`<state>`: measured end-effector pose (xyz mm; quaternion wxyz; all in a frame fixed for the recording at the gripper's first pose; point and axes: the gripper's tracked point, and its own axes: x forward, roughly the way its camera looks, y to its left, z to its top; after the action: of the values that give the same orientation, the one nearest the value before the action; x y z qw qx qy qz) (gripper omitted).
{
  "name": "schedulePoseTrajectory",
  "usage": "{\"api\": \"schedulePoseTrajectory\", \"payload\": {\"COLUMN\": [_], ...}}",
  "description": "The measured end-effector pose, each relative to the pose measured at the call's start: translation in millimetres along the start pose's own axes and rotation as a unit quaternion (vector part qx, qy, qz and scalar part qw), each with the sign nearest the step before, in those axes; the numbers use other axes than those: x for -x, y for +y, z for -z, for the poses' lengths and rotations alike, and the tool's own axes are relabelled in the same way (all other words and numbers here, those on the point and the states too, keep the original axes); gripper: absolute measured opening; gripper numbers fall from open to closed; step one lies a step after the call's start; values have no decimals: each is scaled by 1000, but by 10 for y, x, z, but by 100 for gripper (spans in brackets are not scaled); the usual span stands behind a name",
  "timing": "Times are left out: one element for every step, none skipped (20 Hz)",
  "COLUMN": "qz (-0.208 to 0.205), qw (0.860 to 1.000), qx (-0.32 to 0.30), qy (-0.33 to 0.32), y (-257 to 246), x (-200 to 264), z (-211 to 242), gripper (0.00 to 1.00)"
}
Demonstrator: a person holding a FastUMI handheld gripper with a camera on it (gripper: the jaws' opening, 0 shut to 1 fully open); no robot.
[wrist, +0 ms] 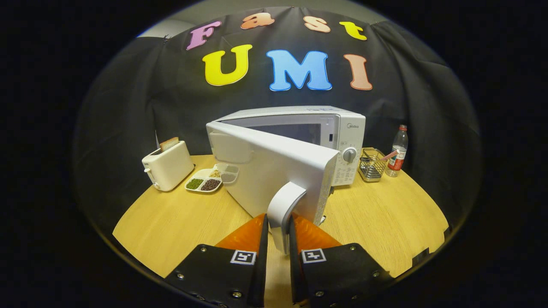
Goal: Open the microwave, put the food inside, and close the microwave door.
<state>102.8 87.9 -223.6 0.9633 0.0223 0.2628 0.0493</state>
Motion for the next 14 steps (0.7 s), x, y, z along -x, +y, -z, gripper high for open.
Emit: {"api": "schedulePoseTrajectory", "payload": {"qz": [1, 1, 2, 1, -3, -7, -12, -17, -23, -29, -36, -43, -49, -55], "qw": [1000, 1000, 1000, 1000, 1000, 1000, 1000, 1000, 1000, 999, 999, 999, 998, 998], "qx": [-1, -1, 1, 5, 9, 12, 13, 14, 16, 17, 19, 23, 27, 32], "qy": [0, 1, 3, 6, 6, 7, 6, 7, 8, 9, 10, 10, 11, 12], "y": [54, 107, 167, 233, 297, 364, 430, 503, 578, 659, 742, 815, 888, 966], "x": [42, 66, 93, 114, 140, 162, 185, 214, 239, 271, 296, 321, 342, 365], "z": [24, 60, 89, 133, 156, 180, 192, 218, 241, 271, 291, 317, 347, 378], "gripper": [24, 24, 24, 24, 24, 24, 24, 24, 24, 24, 24, 24, 24, 24]}}
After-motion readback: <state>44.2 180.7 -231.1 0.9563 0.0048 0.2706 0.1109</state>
